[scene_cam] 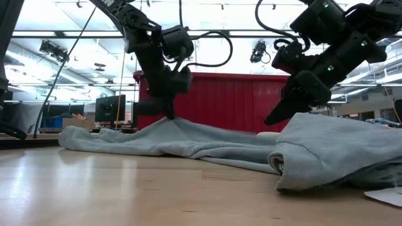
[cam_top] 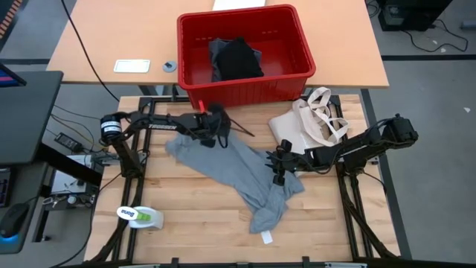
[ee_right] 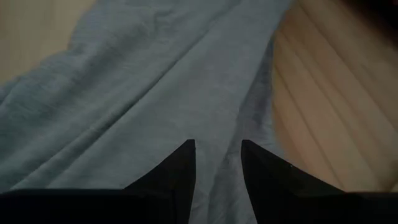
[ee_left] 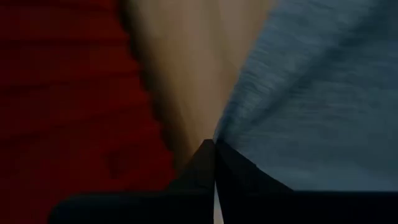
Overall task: Fold Laundry from Bin
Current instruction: Fold the gray shirt
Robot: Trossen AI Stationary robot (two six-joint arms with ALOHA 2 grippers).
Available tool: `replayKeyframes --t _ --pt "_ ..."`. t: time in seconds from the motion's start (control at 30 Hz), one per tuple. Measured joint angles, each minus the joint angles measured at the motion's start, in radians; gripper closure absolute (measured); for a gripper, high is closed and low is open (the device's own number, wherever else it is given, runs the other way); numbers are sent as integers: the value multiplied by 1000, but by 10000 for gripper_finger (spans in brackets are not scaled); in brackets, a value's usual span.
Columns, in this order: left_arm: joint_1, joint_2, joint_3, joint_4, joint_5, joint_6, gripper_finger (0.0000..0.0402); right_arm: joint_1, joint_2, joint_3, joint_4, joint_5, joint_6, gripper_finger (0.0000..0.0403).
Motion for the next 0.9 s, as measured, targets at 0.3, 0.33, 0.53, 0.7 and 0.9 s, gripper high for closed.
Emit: replayKeyframes --t 0.3,0.33,0.53,0.7,0.9 --pt "58 0 0 37 165 -74 390 0 0 0 -4 39 10 265" --pt "62 0 0 38 183 -82 390 0 0 0 -6 54 13 265" --pt "76 1 0 108 78 -158 388 0 0 0 -53 90 30 265" --pt "77 1 0 156 -81 -156 350 2 0 0 -63 -3 28 265" --pt "75 2 0 117 -55 -85 253 5 0 0 -63 -29 34 265"
